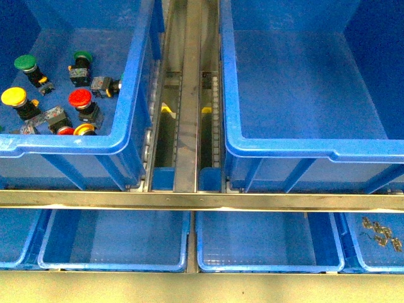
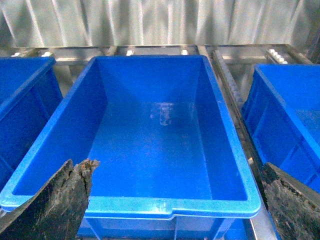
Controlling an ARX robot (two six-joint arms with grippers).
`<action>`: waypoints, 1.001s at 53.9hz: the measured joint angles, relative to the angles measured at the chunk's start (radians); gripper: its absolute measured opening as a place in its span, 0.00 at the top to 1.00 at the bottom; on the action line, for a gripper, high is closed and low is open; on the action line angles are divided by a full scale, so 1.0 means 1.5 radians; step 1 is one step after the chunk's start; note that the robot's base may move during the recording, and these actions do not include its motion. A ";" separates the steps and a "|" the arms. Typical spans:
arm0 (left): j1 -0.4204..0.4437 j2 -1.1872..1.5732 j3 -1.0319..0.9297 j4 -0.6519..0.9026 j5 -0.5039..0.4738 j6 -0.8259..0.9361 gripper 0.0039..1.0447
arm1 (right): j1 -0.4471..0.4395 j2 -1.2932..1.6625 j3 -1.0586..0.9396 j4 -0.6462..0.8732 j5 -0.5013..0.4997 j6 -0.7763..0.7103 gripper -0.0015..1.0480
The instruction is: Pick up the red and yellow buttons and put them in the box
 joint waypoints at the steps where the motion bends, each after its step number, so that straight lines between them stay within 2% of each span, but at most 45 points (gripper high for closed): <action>1: 0.000 0.000 0.000 0.000 0.000 0.000 0.07 | 0.000 0.000 0.000 0.000 0.000 0.000 0.06; 54: 0.000 0.000 0.000 0.000 0.000 0.000 0.07 | 0.000 0.000 0.000 0.000 0.000 0.000 0.06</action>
